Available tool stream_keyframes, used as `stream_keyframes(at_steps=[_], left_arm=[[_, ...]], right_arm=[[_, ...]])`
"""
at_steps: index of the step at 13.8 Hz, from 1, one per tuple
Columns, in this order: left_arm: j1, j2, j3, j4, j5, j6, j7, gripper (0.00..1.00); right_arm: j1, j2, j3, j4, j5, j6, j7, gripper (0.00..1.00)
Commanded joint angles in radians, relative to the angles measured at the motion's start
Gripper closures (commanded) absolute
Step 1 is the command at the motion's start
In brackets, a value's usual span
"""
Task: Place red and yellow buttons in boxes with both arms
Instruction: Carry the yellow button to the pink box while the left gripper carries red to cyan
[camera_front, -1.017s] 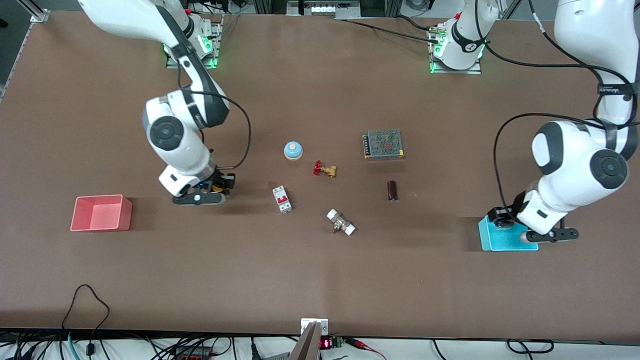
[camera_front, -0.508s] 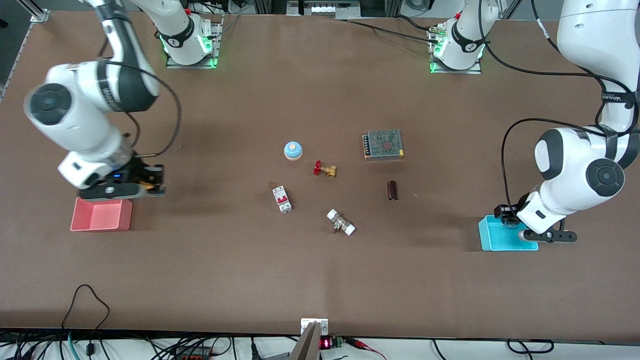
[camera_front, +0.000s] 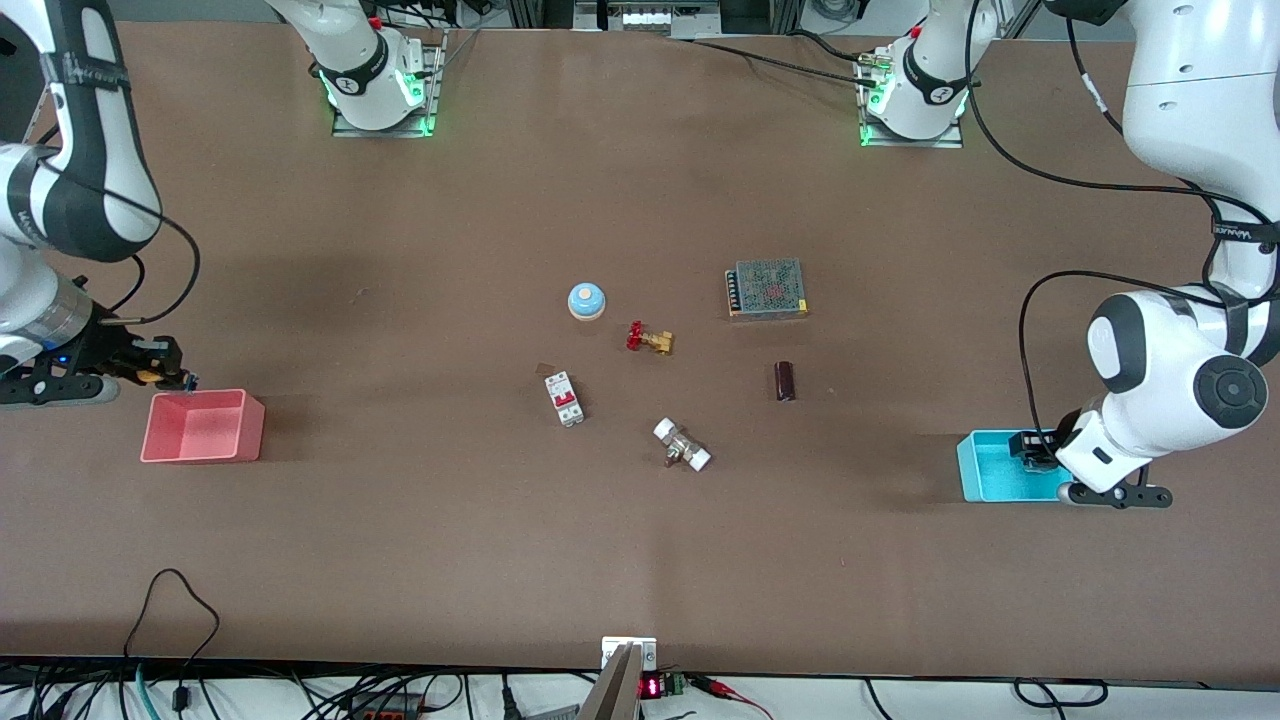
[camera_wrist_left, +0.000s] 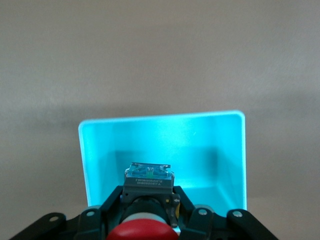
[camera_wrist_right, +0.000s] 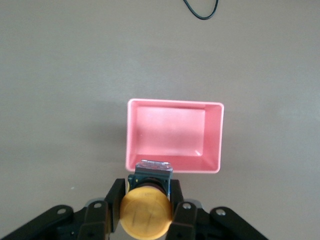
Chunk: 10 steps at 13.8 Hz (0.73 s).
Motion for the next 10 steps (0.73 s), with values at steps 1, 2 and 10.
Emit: stream_keyframes(at_steps=[1,2,10], left_arm=[[0.002,0.037,-0.006,0.054,0.004,-0.025,0.015,1.0],[0.003,0.045,-0.006,0.054,0.004,-0.025,0.015,1.0],[0.009,0.1,-0.012,0.057,-0.068,-0.024,0.015,1.0]], right_arm=[[-0.025,0.088,0.018,0.061,0.019,0.081,-0.038,0.94],[-0.027,0.114,0.018,0.075,0.019,0.104,-0.038,0.94],[-0.031,0.255,0.025,0.075,0.062,0.255,-0.042,0.94]])
